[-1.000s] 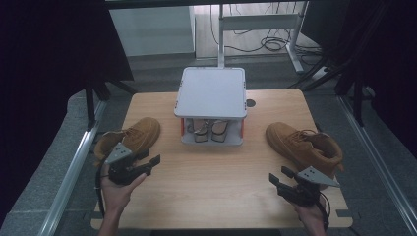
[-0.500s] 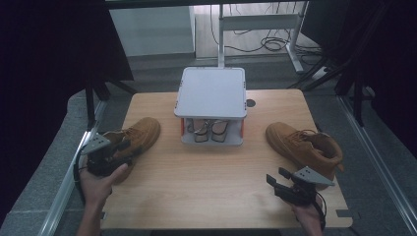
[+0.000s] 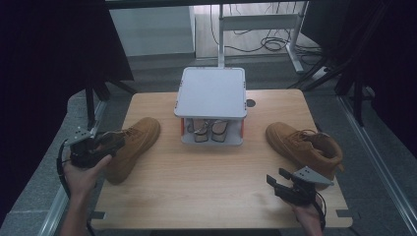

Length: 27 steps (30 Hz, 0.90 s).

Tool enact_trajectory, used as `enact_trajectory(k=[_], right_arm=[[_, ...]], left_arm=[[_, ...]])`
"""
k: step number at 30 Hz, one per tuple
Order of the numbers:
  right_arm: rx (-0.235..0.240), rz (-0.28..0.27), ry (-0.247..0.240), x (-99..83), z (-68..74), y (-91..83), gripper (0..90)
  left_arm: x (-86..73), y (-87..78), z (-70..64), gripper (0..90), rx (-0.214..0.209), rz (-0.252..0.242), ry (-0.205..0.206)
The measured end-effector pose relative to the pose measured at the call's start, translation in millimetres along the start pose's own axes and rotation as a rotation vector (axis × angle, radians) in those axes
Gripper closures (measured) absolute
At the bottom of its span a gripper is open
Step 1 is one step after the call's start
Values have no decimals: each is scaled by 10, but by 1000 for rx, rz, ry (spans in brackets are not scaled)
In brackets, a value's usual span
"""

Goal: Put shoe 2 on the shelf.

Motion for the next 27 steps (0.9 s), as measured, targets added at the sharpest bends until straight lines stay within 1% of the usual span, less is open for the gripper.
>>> enact_trajectory(k=[3,7,12,14,16,19,22,24,25,27], right_arm=[[-2,1,5,-4,-14,-9,409],[-7,2,11,-14,-31,-6,409],[-5,7,6,-18,-15,4,409],[-5,6,7,-20,-17,3,409],[-10,5,8,-23,-25,3,409],[-11,9,6,-26,-35,-2,408],[-15,5,8,-25,-55,-13,409],[-19,3,13,-28,-74,-25,409],[-22,2,14,-30,-83,-31,409],[-25,0,15,-31,-98,-40,409]], left_arm=[[30,-3,130,434,14,6,-17],[57,-8,314,429,50,11,-26],[71,7,586,420,107,23,-66],[78,44,672,419,117,38,-79],[83,106,722,417,111,61,-77],[75,216,768,422,123,107,-58],[45,313,797,438,129,142,-58],[20,361,811,445,132,168,-47],[6,385,823,452,135,183,-47],[8,393,837,457,121,189,-63]])
Point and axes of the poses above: each handheld gripper's, and its own axes: y roughly forward along the jaws, x roughly out of its top, z roughly to its left, the point moved 4 cm from there along y, roughly forward along the jaws, and after that the axes turned 9 degrees about -y, right-handed, at the moved point
